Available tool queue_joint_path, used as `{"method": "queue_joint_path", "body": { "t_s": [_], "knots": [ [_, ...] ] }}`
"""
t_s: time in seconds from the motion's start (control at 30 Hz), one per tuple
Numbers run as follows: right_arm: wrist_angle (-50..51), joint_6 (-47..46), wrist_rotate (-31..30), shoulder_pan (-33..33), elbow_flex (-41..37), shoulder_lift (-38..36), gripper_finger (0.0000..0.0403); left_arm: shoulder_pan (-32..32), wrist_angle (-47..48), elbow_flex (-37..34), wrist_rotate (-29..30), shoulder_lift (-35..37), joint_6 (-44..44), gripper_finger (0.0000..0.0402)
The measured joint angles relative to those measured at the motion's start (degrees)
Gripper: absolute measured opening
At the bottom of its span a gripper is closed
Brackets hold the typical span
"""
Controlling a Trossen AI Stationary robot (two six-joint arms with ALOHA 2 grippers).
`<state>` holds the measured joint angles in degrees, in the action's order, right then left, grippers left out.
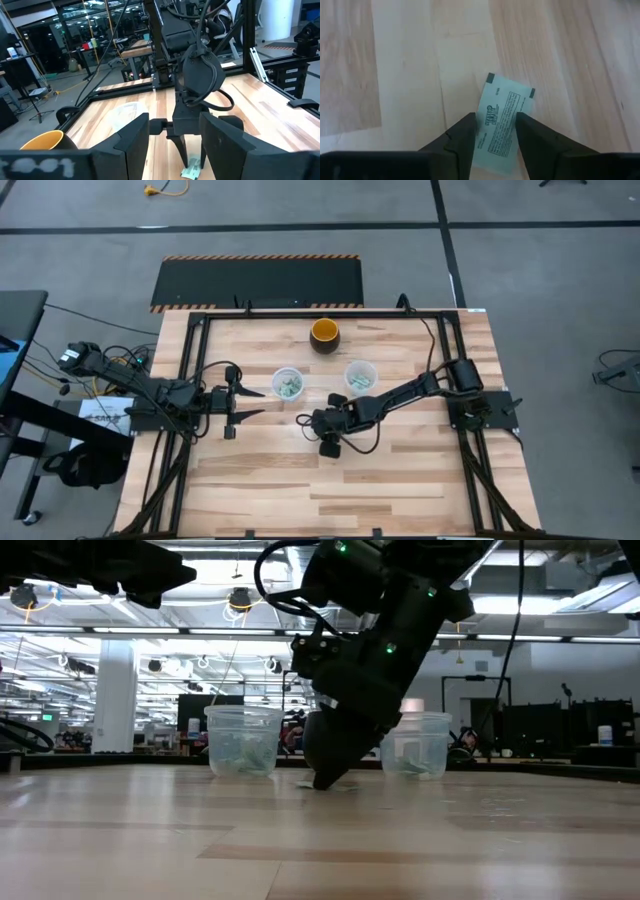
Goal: Pick and place Stevia / Truvia into bins
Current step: Put the stevia packet into the right transparent container
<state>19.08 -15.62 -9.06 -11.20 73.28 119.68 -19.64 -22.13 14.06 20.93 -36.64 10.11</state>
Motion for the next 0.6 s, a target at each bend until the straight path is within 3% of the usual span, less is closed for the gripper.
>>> {"method": "queue_joint_path", "body": {
  "t_s": [0.33,0.47,0.6],
  "knots": [
    [2.9,-0.5,0.3,0.1,-0.7,-4.2,0.0047,0.0,0.0,0.0,0.0,0.0,0.0,0.0166],
    [3.3,0.6,0.3,0.0,-0.6,-12.5,0.0010,0.0,0.0,0.0,0.0,0.0,0.0,0.0166],
    [7.4,3.5,-2.4,-0.1,-0.5,-22.3,0.0011,0.0,0.0,0.0,0.0,0.0,0.0,0.0166]
  ]
}}
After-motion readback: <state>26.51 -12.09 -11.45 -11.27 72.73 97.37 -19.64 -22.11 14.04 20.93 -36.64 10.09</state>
